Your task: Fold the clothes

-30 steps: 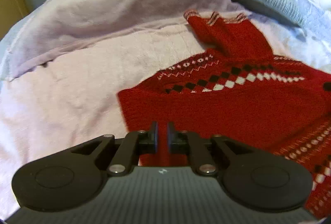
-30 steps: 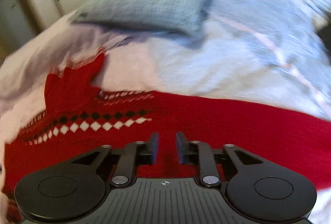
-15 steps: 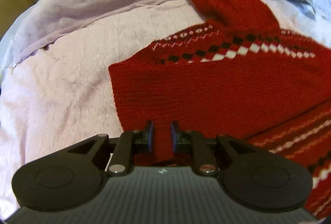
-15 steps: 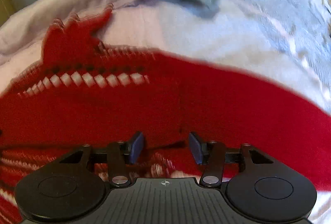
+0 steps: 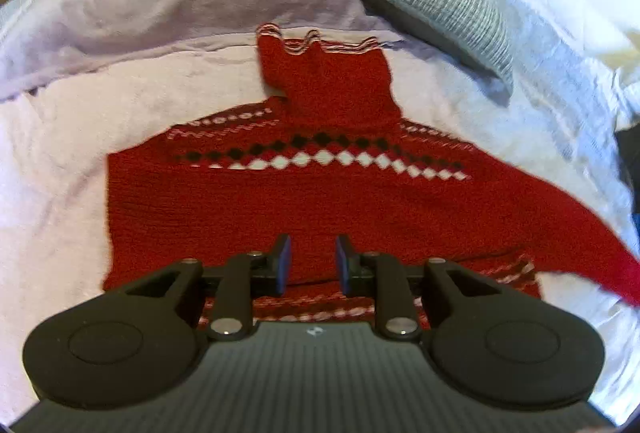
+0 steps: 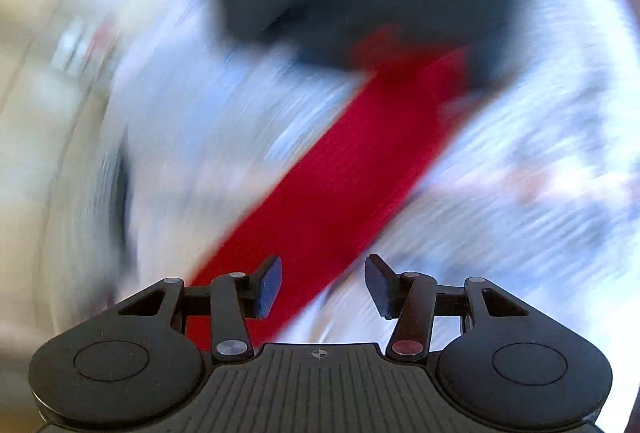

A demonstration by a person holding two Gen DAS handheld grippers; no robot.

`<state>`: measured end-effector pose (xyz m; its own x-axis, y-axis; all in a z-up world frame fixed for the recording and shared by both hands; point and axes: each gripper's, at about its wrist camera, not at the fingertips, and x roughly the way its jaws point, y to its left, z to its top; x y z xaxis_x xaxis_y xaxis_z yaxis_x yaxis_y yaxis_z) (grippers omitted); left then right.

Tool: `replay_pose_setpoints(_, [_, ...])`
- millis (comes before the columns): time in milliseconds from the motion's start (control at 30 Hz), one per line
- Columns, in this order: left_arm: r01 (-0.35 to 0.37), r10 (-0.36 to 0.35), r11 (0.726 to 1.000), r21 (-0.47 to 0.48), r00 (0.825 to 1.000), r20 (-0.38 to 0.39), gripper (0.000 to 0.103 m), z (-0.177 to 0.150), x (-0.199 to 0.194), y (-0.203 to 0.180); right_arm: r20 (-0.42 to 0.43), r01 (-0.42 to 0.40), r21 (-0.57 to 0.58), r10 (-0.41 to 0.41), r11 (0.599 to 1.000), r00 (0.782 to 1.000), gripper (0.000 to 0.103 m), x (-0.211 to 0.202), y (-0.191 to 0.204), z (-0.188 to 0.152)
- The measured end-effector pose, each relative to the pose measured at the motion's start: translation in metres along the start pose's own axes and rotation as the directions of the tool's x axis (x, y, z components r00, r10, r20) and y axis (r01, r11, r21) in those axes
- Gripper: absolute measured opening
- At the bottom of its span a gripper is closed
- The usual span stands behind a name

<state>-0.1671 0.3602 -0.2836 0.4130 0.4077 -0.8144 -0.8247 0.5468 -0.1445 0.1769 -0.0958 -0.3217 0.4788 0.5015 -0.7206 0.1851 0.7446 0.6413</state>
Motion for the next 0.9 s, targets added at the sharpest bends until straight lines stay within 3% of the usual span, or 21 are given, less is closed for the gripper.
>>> replay_pose_setpoints(100, [0.034,-0.035,0.999,-0.039,0.999,-0.017,0.02,0.0,0.004,-0.007,0.072,0.0,0.063,-0.005,0.998,0.997,0.051,-0.005,-0.026,0.027])
replay_pose_setpoints(233, [0.045,-0.047,0.997,-0.061,0.998,-0.037,0.02,-0.005,0.005,-0.013,0.066,0.0,0.028,-0.002,1.0,0.998,0.049,0.015,-0.033,0.034])
replay_pose_setpoints(267, [0.045,-0.047,0.997,-0.066,0.998,-0.042,0.02,-0.006,0.004,-0.014,0.065,-0.002,0.02,0.0,1.0,0.998,0.045,0.019,-0.034,0.033])
replay_pose_setpoints(300, [0.044,-0.047,0.997,-0.069,0.998,-0.047,0.02,-0.008,0.003,-0.014,0.054,-0.002,0.011,0.001,1.0,0.999,0.022,0.024,-0.031,0.032])
replay_pose_setpoints(333, [0.04,-0.044,0.997,-0.072,0.998,-0.051,0.02,-0.01,0.001,-0.012,0.039,-0.001,0.001,0.001,1.0,0.999,0.011,0.029,-0.028,0.03])
replay_pose_setpoints(433, [0.023,-0.028,0.996,-0.085,0.998,-0.056,0.021,-0.015,-0.005,-0.005,0.046,0.024,-0.05,-0.021,0.998,0.999,0.005,0.03,-0.014,0.027])
replay_pose_setpoints(500, [0.017,-0.023,0.994,-0.109,0.998,-0.054,0.021,-0.018,-0.01,0.003,0.082,0.05,-0.151,-0.038,0.987,0.996,0.004,0.022,0.009,0.021])
replay_pose_setpoints(567, [0.017,-0.025,0.99,-0.143,0.998,-0.051,0.021,-0.021,-0.015,0.013,0.116,0.071,-0.306,-0.037,0.949,0.993,0.004,0.013,0.044,0.01])
replay_pose_setpoints(667, [0.015,-0.025,0.982,-0.191,0.998,-0.05,0.021,-0.027,-0.024,0.029,0.135,0.053,-0.566,0.029,0.823,0.99,0.004,0.004,0.114,-0.024])
replay_pose_setpoints(767, [0.005,-0.017,0.97,-0.244,0.999,-0.046,0.021,-0.031,-0.036,0.049,0.014,-0.119,-0.735,0.191,0.667,0.982,0.004,-0.004,0.189,-0.088])
replay_pose_setpoints(833, [-0.002,-0.011,0.959,-0.283,0.999,-0.043,0.021,-0.034,-0.043,0.063,-0.108,-0.25,-0.812,0.285,0.527,0.952,0.004,-0.019,0.233,-0.145])
replay_pose_setpoints(900, [-0.01,-0.003,0.947,-0.323,0.999,-0.04,0.021,-0.037,-0.05,0.077,-0.258,-0.377,-0.851,0.335,0.366,0.906,0.004,-0.038,0.261,-0.208])
